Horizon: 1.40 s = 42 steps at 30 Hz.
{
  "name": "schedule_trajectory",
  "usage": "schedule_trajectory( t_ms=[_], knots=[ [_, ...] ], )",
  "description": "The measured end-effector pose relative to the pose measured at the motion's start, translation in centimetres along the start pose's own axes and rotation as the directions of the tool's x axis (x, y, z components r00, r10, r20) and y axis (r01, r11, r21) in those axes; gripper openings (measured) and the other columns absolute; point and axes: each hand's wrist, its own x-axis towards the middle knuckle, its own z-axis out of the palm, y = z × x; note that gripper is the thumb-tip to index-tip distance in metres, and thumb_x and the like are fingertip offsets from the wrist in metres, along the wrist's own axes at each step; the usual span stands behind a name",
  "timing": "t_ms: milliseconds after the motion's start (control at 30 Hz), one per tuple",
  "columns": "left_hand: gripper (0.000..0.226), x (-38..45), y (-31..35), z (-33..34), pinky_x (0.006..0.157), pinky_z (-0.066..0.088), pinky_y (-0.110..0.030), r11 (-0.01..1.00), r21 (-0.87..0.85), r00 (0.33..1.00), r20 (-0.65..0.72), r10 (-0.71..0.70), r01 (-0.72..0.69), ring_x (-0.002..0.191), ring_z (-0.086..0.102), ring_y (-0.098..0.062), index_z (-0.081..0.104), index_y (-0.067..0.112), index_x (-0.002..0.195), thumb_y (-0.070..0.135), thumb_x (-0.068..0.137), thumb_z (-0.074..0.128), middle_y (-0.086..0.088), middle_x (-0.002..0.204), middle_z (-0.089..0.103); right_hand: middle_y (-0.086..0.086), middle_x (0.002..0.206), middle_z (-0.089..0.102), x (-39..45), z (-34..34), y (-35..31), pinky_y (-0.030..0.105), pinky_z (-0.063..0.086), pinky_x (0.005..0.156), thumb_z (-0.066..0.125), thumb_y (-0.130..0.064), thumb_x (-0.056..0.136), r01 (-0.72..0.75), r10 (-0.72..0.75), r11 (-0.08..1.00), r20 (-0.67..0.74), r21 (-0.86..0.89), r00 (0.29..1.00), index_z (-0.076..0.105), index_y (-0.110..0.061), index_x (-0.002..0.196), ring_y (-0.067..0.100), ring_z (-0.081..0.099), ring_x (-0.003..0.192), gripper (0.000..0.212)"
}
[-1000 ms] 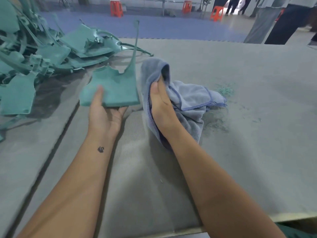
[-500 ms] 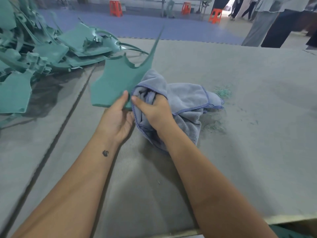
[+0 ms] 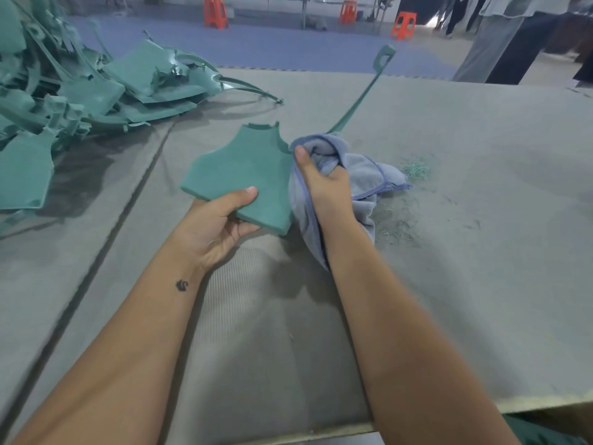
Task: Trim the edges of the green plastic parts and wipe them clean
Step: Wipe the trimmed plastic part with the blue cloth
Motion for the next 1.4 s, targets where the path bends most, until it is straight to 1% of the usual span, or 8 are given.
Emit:
schedule_trajectory(
  t_ms=[200, 467, 567, 833, 1033, 1133, 1267, 1400],
  knots=[
    [0.036, 0.0, 0.7, -0.8, 0.059, 0.06, -0.035, 0.999, 0.006, 0.997, 0.071, -0.036, 0.036, 0.088, 0.073, -0.023, 0.061, 0.009, 0.11, 0.0, 0.075, 0.059, -0.006, 0.1, 0.075, -0.015, 0.074, 0.063, 0.5, -0.5, -0.4, 0.003, 0.043, 0.06, 0.064, -0.037, 0.09, 0.016, -0.021, 0.998, -0.077, -0.061, 0.997, 0.062, -0.025, 0.081, -0.003, 0.058, 0.072, 0.015],
    [0.041, -0.1, 1.4, -2.1, 0.06, 0.06, -0.035, 0.996, 0.004, 0.991, 0.103, -0.09, 0.09, 0.092, 0.072, -0.024, 0.062, 0.009, 0.113, 0.002, 0.073, 0.059, -0.008, 0.105, 0.074, -0.015, 0.067, 0.059, 0.3, -0.9, -0.9, 0.001, 0.037, 0.045, 0.058, -0.04, 0.093, -0.04, 0.044, 0.999, -0.153, 0.024, 0.987, 0.056, -0.03, 0.074, -0.01, 0.054, 0.054, 0.022],
    [0.034, -0.2, 1.3, -1.8, 0.058, 0.06, -0.035, 0.998, 0.016, 0.995, 0.077, -0.064, 0.063, 0.089, 0.073, -0.022, 0.062, 0.011, 0.109, 0.0, 0.077, 0.058, -0.006, 0.101, 0.075, -0.011, 0.077, 0.062, -0.2, -0.4, -0.8, -0.001, 0.04, 0.053, 0.058, -0.034, 0.095, -0.012, 0.023, 0.998, -0.167, 0.068, 0.986, 0.059, -0.027, 0.08, -0.006, 0.057, 0.067, 0.016],
    [0.021, 0.7, 0.1, 0.0, 0.058, 0.058, -0.029, 0.997, -0.068, 0.991, -0.128, 0.034, -0.043, 0.08, 0.073, -0.016, 0.065, 0.01, 0.107, 0.0, 0.091, 0.056, -0.003, 0.092, 0.076, 0.017, 0.098, 0.071, -1.8, 1.5, 0.9, 0.04, 0.056, 0.086, 0.071, -0.017, 0.086, -0.002, 0.005, 1.0, 0.209, -0.012, 0.978, 0.067, 0.001, 0.101, 0.029, 0.069, 0.093, 0.023],
    [0.026, 0.5, -1.6, 2.2, 0.072, 0.059, -0.031, 0.993, -0.052, 0.98, -0.172, 0.098, -0.109, 0.091, 0.072, -0.019, 0.063, 0.007, 0.117, 0.008, 0.091, 0.062, -0.007, 0.105, 0.074, -0.011, 0.076, 0.063, -1.3, 1.9, 0.7, 0.004, 0.046, 0.064, 0.063, -0.03, 0.092, 0.001, -0.002, 0.999, -0.052, -0.034, 0.999, 0.062, -0.02, 0.079, 0.005, 0.062, 0.075, 0.016],
    [0.027, 0.3, -2.1, 2.7, 0.068, 0.057, -0.03, 0.984, 0.091, 0.951, -0.255, 0.174, -0.156, 0.087, 0.072, -0.02, 0.064, 0.003, 0.116, 0.001, 0.09, 0.064, -0.009, 0.103, 0.073, -0.012, 0.079, 0.068, -1.2, 1.9, 1.1, 0.003, 0.047, 0.063, 0.069, -0.035, 0.087, -0.012, 0.011, 0.999, -0.031, -0.035, 0.999, 0.067, -0.02, 0.087, -0.007, 0.062, 0.071, 0.015],
    [0.018, 0.1, -0.3, 1.8, 0.05, 0.05, -0.017, 0.981, 0.163, 0.979, -0.151, 0.135, -0.11, 0.062, 0.07, -0.007, 0.063, 0.013, 0.095, -0.003, 0.09, 0.059, 0.007, 0.074, 0.074, -0.011, 0.091, 0.07, -0.9, 1.5, 0.7, 0.01, 0.049, 0.08, 0.071, -0.04, 0.084, 0.043, -0.046, 0.998, -0.103, -0.037, 0.994, 0.067, -0.023, 0.093, -0.001, 0.065, 0.087, 0.019],
    [0.021, -0.1, 1.0, 1.2, 0.048, 0.048, -0.015, 0.964, 0.235, 0.984, -0.099, 0.149, -0.122, 0.062, 0.068, -0.004, 0.061, 0.019, 0.092, -0.002, 0.088, 0.062, 0.01, 0.073, 0.073, -0.022, 0.073, 0.064, -1.0, 1.3, 0.2, -0.004, 0.039, 0.061, 0.07, -0.036, 0.086, 0.097, -0.101, 0.995, -0.135, -0.038, 0.986, 0.06, -0.03, 0.076, -0.019, 0.058, 0.069, 0.015]
  ],
)
